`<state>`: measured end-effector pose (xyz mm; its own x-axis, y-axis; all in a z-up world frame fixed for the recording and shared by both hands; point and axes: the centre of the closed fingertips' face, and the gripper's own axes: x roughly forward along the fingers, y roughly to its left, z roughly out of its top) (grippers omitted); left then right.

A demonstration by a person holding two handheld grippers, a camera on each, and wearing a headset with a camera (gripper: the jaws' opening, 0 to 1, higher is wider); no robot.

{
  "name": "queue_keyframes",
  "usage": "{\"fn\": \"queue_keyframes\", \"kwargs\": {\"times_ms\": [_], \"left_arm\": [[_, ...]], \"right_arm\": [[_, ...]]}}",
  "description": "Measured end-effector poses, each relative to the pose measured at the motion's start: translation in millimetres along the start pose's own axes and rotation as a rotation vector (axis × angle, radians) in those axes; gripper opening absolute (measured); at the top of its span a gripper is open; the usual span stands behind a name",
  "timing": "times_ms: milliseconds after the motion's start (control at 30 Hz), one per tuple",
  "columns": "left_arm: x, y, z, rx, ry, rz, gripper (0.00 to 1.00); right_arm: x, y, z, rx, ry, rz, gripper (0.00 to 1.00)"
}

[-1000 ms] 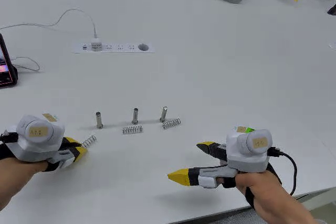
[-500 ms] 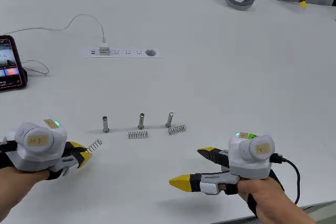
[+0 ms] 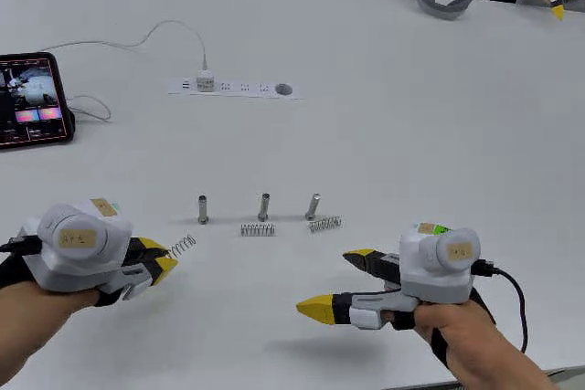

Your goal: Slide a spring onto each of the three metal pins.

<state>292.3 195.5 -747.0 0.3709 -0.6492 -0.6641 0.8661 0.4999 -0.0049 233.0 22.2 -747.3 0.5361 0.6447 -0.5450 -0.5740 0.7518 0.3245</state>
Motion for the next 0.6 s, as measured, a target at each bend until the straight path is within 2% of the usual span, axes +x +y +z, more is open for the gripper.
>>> {"fn": "queue_keyframes", "kwargs": {"times_ms": [300,600], "left_arm": [[-0.6,-15.0,9.6,0.034,-0.013,-0.030,0.10],[7.7,-39.5,17.8,0.084,-0.018,-0.090,0.10]], "right_arm": [[11.7,11.0,10.8,-0.001,-0.011,0.053,0.77],[19.6,22.4,17.2,-0.007,-0.021,0.090,0.73]]}}
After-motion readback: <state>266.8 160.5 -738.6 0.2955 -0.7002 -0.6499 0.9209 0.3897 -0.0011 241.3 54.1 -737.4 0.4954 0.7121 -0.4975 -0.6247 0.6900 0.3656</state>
